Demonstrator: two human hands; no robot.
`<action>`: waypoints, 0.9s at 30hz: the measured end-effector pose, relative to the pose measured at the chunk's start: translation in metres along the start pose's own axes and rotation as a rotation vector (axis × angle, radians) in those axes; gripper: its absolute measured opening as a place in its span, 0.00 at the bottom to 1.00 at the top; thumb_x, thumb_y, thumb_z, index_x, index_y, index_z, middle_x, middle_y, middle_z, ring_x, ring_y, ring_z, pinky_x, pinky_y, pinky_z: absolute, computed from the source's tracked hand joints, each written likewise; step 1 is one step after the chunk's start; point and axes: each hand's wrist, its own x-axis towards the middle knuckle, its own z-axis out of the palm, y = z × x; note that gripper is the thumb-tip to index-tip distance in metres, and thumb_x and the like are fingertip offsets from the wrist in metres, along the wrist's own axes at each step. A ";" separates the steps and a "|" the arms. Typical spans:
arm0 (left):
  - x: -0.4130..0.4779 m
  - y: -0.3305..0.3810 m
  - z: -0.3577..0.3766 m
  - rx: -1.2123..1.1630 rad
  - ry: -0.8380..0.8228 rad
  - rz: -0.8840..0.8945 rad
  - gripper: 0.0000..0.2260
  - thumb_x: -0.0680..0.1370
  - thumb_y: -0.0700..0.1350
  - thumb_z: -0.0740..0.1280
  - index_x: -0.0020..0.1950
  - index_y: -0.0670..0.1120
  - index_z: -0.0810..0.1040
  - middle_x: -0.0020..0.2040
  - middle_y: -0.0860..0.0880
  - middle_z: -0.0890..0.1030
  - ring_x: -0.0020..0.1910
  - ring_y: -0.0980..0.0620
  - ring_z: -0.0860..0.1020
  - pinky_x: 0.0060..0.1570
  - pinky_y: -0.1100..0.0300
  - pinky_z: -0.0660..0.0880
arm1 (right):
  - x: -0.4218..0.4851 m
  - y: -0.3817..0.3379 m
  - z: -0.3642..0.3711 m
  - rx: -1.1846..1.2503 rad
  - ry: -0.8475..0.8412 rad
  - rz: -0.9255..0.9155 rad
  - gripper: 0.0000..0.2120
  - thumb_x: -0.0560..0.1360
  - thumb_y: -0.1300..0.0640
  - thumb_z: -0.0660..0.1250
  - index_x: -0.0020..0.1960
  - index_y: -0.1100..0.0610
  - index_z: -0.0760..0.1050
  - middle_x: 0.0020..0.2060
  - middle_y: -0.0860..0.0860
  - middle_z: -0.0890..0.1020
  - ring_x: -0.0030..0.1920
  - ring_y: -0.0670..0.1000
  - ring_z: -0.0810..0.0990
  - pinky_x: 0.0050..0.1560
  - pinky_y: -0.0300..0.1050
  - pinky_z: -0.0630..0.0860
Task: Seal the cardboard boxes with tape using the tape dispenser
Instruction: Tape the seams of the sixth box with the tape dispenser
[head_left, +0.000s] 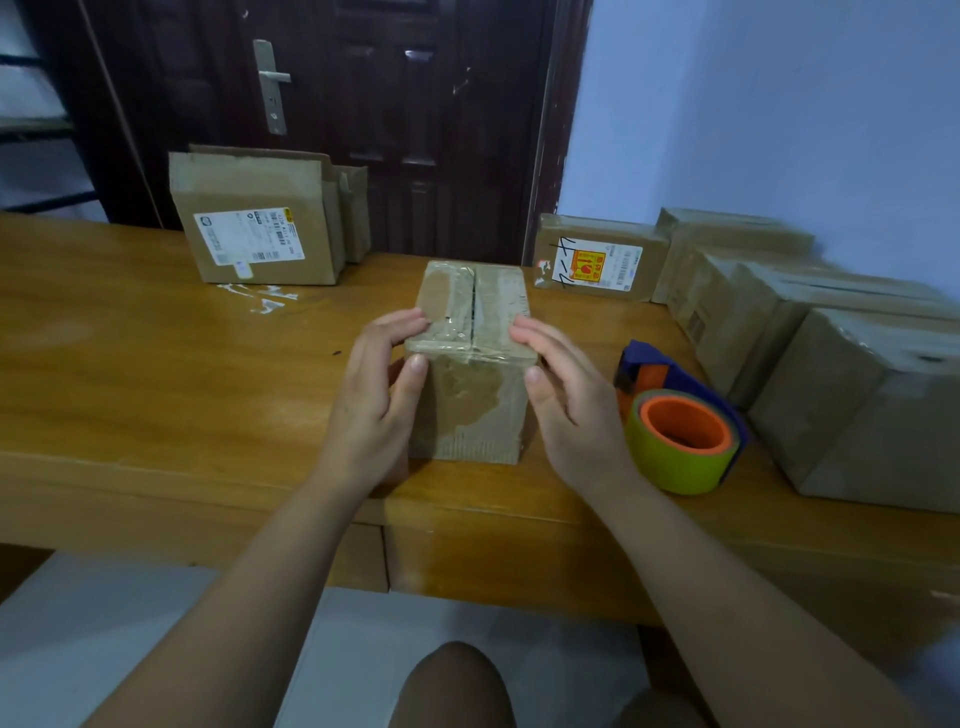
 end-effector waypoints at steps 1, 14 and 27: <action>0.000 0.001 0.001 -0.012 0.009 -0.007 0.14 0.80 0.47 0.57 0.63 0.44 0.70 0.63 0.48 0.71 0.64 0.66 0.66 0.62 0.73 0.62 | 0.000 0.000 0.002 0.004 0.020 -0.001 0.19 0.80 0.53 0.54 0.66 0.57 0.73 0.64 0.42 0.71 0.67 0.37 0.67 0.68 0.34 0.65; 0.000 0.002 0.002 -0.035 0.007 0.006 0.18 0.80 0.58 0.55 0.62 0.47 0.70 0.62 0.48 0.71 0.64 0.65 0.67 0.61 0.71 0.65 | 0.001 -0.001 0.011 0.111 0.114 0.070 0.15 0.76 0.46 0.61 0.62 0.43 0.72 0.60 0.31 0.71 0.65 0.39 0.72 0.65 0.50 0.73; 0.030 0.031 -0.019 -0.208 -0.070 -0.464 0.06 0.70 0.50 0.74 0.40 0.52 0.78 0.54 0.55 0.81 0.49 0.54 0.81 0.51 0.49 0.79 | 0.014 -0.014 -0.003 0.240 0.086 0.236 0.11 0.78 0.49 0.63 0.54 0.51 0.81 0.56 0.46 0.82 0.60 0.41 0.77 0.64 0.44 0.74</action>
